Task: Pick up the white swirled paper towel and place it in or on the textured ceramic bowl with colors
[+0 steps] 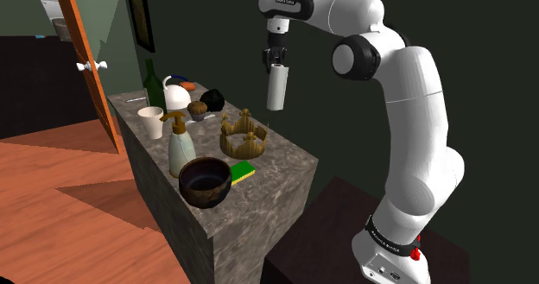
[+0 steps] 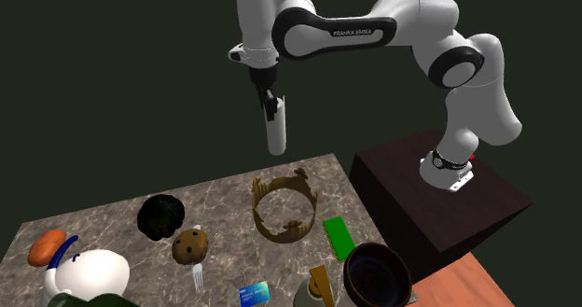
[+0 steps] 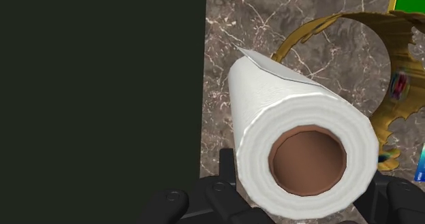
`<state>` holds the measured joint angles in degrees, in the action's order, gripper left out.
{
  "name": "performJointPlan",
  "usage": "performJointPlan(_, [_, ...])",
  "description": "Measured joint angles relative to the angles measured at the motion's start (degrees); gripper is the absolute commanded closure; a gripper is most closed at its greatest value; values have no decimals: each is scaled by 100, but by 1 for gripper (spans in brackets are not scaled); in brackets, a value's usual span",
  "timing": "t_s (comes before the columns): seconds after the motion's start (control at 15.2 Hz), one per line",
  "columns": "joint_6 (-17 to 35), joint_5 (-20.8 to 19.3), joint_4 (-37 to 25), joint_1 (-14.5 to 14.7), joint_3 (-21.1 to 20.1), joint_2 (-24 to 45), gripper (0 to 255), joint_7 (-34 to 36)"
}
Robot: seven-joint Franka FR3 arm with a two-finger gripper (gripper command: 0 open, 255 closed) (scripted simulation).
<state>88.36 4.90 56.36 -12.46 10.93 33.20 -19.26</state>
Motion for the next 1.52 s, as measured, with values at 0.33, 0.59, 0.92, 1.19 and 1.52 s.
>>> performJointPlan(0.33, [-260,-25,-144,103,-16,-112,255,125])
performJointPlan(0.59, [31,-155,816,527,-77,-786,255,515])
performJointPlan(0.92, [181,-297,1620,1002,-216,-1445,255,1071])
performJointPlan(1.19, [301,-395,2211,1347,-367,-1918,255,1539])
performJointPlan(1.52, [185,-460,2340,1745,-599,-2162,255,2161])
